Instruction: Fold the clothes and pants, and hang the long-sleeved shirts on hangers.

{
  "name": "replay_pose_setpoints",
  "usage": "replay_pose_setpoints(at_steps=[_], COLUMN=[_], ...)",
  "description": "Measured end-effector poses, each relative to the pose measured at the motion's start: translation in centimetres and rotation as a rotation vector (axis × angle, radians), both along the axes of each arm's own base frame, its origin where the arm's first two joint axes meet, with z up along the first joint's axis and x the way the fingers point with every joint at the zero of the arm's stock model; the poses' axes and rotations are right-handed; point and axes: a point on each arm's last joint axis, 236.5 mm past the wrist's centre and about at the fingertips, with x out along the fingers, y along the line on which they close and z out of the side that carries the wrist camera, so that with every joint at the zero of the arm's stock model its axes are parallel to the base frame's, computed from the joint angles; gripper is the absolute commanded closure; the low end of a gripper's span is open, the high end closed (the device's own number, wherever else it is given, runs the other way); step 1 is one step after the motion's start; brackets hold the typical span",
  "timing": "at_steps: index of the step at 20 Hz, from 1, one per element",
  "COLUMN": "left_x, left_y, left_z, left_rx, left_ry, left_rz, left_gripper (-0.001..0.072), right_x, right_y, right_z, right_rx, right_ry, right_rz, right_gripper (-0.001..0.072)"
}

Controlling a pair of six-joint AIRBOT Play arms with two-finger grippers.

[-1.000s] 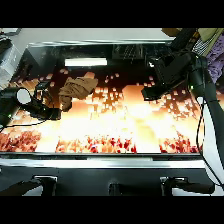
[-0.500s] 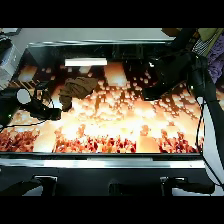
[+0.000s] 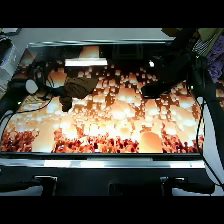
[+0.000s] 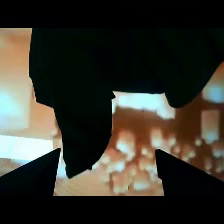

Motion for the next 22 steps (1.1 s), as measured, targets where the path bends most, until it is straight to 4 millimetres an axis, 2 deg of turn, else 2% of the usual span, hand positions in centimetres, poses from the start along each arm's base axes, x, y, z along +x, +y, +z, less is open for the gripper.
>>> replay_pose_setpoints(at_steps=[2, 4, 5, 6, 7, 8, 9, 11, 13, 15, 18, 20, 22], left_x=[3.2, 5.4, 5.9, 6.2, 6.2, 6.1, 5.9, 5.3, 4.2, 2.7, -0.9, -3.9, -7.1], left_y=[0.4, 0.7, 0.8, 1.0, 1.1, 1.2, 1.2, 1.3, 1.0, -1.0, -7.5, -12.7, -18.4], left_z=[-2.3, -5.5, -7.2, -8.5, -9.6, -10.2, -10.5, -10.0, -7.9, -4.8, -0.1, 1.7, 2.2], left_rx=[0.013, 0.026, 0.034, 0.042, 0.047, 0.054, 0.065, 0.081, 0.095, 0.070, -0.021, -0.069, -0.104], left_ry=[0.002, 0.036, 0.070, 0.103, 0.136, 0.166, 0.193, 0.241, 0.284, 0.304, 0.329, 0.356, 0.386], left_rz=[0.018, 0.028, 0.032, 0.034, 0.037, 0.036, 0.024, 0.002, -0.026, -0.080, -0.221, -0.330, -0.436], left_gripper=[-0.0013, -0.0013, 0.0010, 0.0240, 0.0538, 0.0687, 0.0688, 0.0689, 0.0689, 0.0689, 0.0689, 0.0689, 0.0689], right_x=[0.1, 0.1, 0.1, 0.1, 0.2, 0.2, 0.3, 0.4, 0.3, -0.2, -1.3, -2.3, -3.6], right_y=[0.0, 0.0, 0.0, 0.0, 0.0, 0.0, 0.0, 0.1, 0.1, 0.0, -0.2, -0.8, -1.5], right_z=[0.0, 0.0, 0.0, 0.0, 0.0, 0.1, 0.1, 0.1, 0.2, 0.7, 2.7, 4.4, 6.2], right_rx=[0.002, 0.005, 0.006, 0.006, 0.008, 0.009, 0.011, 0.016, 0.022, 0.024, 0.024, 0.011, -0.007], right_ry=[0.000, 0.006, 0.008, 0.007, 0.005, 0.005, 0.004, 0.008, 0.020, 0.025, 0.001, -0.028, -0.057], right_rz=[-0.007, -0.021, -0.028, -0.032, -0.040, -0.041, -0.049, -0.071, -0.092, -0.100, -0.099, -0.096, -0.092], right_gripper=[0.0673, 0.0591, 0.0550, 0.0550, 0.0547, 0.0506, 0.0471, 0.0461, 0.0461, 0.0461, 0.0461, 0.0461, 0.0461])
